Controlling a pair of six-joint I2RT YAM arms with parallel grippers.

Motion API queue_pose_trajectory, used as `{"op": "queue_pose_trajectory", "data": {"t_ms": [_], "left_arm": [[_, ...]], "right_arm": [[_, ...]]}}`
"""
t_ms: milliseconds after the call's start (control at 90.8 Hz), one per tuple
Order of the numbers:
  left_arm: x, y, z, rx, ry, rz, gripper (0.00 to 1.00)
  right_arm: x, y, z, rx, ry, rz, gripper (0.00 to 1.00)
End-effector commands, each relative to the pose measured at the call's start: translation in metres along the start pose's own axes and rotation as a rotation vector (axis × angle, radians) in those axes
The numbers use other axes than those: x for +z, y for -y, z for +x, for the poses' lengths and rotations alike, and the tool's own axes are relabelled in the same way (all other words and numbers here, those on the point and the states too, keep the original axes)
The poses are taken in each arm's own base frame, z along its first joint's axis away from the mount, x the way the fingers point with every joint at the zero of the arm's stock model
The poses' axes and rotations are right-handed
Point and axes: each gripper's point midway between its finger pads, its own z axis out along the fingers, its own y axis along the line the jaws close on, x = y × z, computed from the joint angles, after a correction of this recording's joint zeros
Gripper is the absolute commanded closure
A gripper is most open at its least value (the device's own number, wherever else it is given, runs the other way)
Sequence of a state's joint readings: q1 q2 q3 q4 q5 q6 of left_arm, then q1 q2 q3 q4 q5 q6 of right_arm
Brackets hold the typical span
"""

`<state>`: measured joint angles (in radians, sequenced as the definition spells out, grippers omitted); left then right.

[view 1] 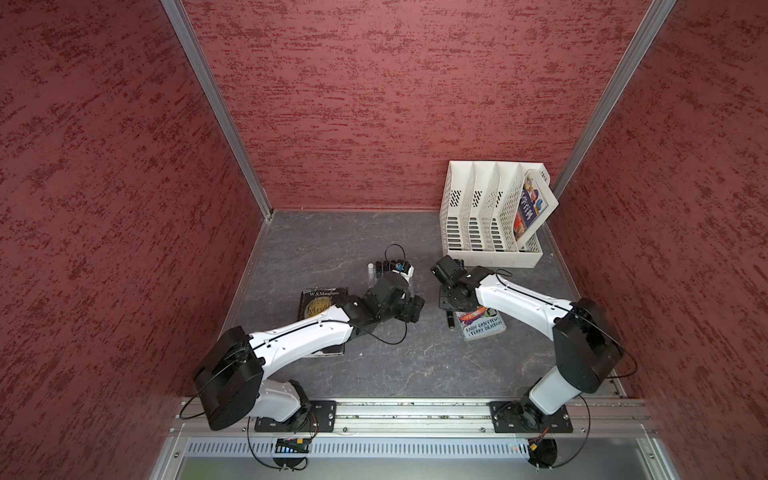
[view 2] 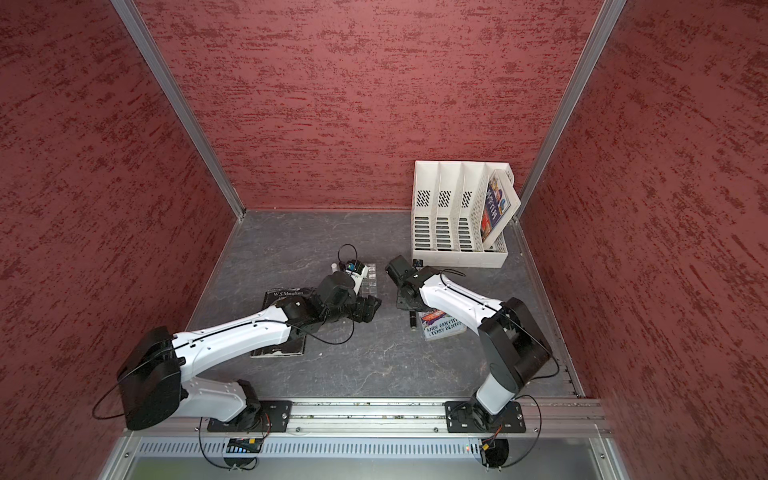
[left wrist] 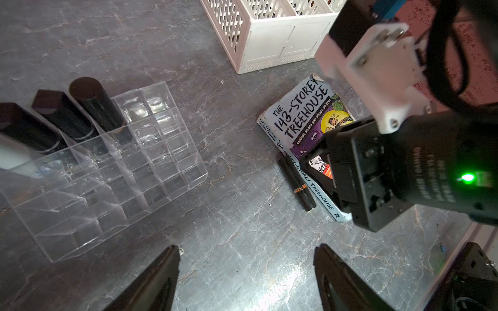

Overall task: Arrange the lipsticks in the organizer
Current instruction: Pick up the lipstick at the center of the board.

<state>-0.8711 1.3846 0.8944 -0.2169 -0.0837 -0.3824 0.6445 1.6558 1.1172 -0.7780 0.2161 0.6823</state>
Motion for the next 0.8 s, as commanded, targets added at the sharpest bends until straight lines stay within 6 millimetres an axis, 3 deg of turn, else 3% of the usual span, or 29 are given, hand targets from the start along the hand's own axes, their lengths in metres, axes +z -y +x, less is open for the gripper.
{"op": "queue_pose_trajectory", "data": {"t_ms": [0,364,551,628,694,793], "left_arm": [[0.0,0.0,-0.002,-0.079,-0.014,0.036,0.2],[-0.002,-0.011,-0.001,-0.155,-0.022,0.054,0.23],[-0.006,-0.013,0.003,-0.171,-0.037,0.065,0.28],[-0.011,-0.017,0.009,-0.227,-0.064,0.123,0.29],[-0.018,-0.017,0.011,-0.283,-0.069,0.249,0.28],[-0.033,0.0,0.01,-0.287,-0.045,0.44,0.28]], "right_arm": [[0.012,-0.007,0.01,-0.037,-0.054,-0.011,0.65],[0.046,-0.01,0.011,-0.077,-0.088,0.044,0.7],[0.054,-0.016,0.008,-0.055,-0.086,0.025,0.8],[0.038,-0.029,0.0,-0.036,-0.049,-0.058,0.82],[0.01,-0.052,-0.01,-0.03,0.017,-0.204,0.83],[-0.037,-0.088,-0.026,-0.001,0.145,-0.459,0.82]]}}
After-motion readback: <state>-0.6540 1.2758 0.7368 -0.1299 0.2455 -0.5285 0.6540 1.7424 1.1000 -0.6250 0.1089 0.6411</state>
